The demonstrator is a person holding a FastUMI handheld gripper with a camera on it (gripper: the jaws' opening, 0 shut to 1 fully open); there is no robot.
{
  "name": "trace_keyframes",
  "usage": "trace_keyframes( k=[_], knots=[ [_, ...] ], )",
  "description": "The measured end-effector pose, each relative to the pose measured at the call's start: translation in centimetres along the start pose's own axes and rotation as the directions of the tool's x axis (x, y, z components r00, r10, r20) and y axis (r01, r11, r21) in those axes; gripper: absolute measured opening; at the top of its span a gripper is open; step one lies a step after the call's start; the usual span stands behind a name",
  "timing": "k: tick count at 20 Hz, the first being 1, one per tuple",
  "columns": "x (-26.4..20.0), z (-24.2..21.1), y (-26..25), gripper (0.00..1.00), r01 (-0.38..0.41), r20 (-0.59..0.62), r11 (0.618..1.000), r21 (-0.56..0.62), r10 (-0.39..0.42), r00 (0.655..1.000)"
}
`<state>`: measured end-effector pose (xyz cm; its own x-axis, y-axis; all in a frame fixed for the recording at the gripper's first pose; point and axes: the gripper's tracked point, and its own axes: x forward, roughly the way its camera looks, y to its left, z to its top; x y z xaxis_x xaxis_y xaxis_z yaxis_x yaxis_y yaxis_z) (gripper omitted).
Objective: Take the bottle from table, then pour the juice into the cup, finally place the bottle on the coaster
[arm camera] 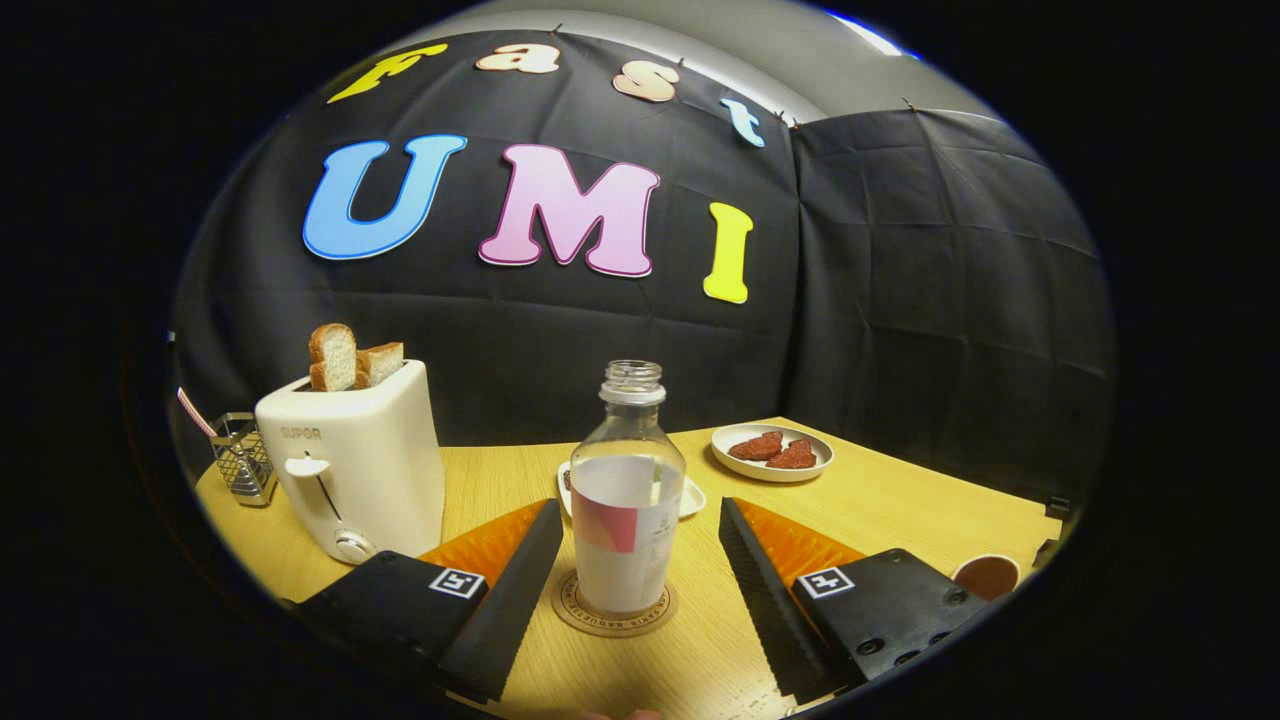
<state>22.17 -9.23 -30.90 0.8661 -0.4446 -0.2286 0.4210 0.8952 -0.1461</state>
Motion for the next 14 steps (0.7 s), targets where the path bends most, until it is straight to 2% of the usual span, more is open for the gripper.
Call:
trace_keyframes(
  k=[4, 9, 14],
  knots=[
    [-3.2, 2.8, -1.3, 0.97, -0.020, 0.032, 1.000, 0.011, 0.020, 0.999],
    [-8.1, 7.0, -4.2, 0.97, -0.028, 0.076, 0.995, 0.094, 0.021, 0.997],
    [-13.7, 11.2, -6.5, 0.97, -0.087, 0.109, 0.994, 0.071, 0.079, 0.991]
  ],
)
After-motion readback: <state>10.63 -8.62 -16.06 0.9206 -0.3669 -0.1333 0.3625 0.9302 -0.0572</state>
